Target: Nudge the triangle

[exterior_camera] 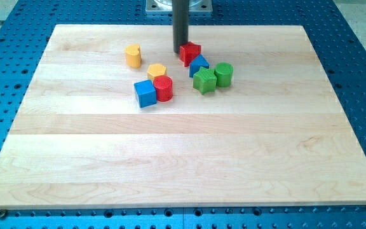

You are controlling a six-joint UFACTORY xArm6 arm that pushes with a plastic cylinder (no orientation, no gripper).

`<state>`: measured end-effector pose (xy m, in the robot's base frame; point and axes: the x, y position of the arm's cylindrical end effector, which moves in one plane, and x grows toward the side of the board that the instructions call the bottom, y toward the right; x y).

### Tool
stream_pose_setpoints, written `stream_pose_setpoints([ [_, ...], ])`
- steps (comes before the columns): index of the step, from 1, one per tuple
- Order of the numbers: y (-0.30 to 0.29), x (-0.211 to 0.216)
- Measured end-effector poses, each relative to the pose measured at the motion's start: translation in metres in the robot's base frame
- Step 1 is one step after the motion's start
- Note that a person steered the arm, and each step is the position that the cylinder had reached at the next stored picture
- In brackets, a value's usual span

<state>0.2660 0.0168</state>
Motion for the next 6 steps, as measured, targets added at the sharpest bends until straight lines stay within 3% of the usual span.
stream_pose_setpoints([
  [1,0.109,0.017],
  [2,0.125,0.080],
  [5,0.001,0.099],
  [6,0.035,0.102],
])
